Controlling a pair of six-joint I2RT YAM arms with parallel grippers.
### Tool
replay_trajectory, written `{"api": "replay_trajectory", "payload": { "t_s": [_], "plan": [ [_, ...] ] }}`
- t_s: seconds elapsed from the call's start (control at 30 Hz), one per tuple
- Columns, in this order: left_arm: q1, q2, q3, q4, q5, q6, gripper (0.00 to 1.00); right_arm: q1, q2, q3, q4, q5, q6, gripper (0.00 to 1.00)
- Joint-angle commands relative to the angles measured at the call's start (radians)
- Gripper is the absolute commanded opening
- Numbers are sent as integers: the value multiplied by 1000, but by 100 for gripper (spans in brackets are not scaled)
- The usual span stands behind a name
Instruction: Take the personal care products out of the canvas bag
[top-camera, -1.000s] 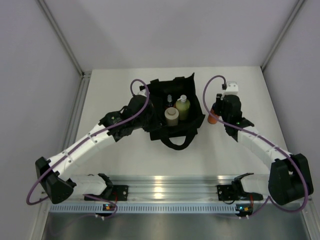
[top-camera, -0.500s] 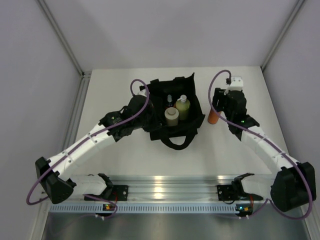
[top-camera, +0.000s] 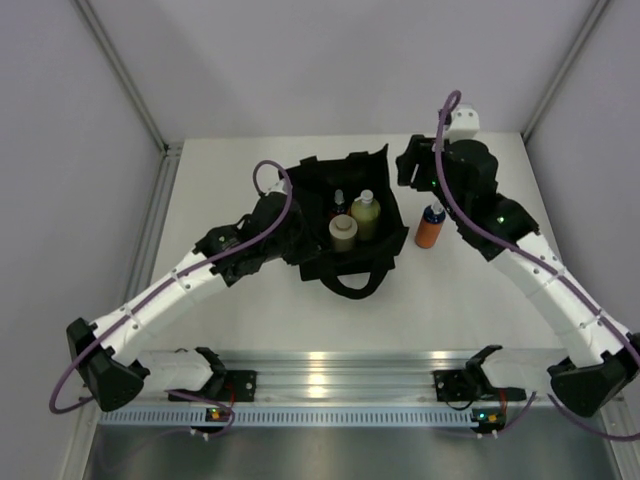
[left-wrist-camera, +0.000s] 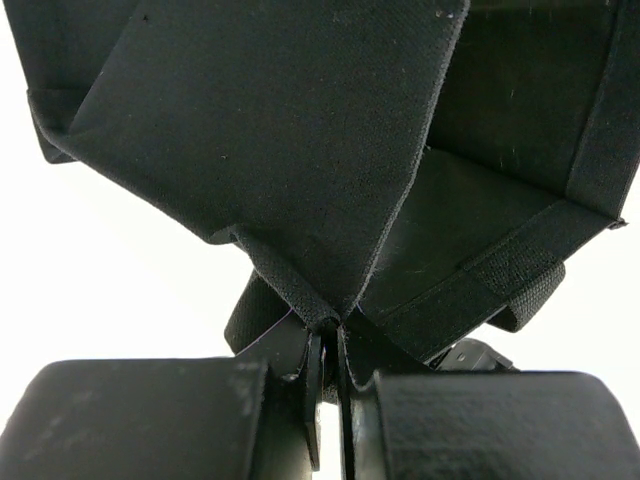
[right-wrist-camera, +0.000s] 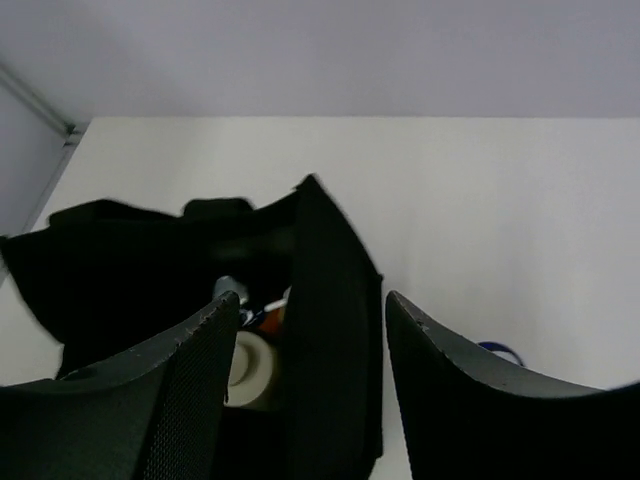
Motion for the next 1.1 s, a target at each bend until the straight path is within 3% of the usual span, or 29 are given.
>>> {"api": "replay_trajectory", "payload": {
  "t_s": [0.0,0.13,0.33,0.6,1.07],
  "plan": [
    [-7,-54,-10,21,16,-42,0,132,78,135,-188,58,62,59],
    [-7,-52,-28,19,26,-64,0,283,152,253,-252,90,117,57],
    [-7,-48,-53,19,54,-85,0,390,271,272,-308,127,220,56],
    [-7,-72,-117,21,66,-116,0,387,351,188,-314,156,244,60],
    [-7,-97,-162,21,52,-136,0,308,561,252,-314,122,180,63]
  ]
}}
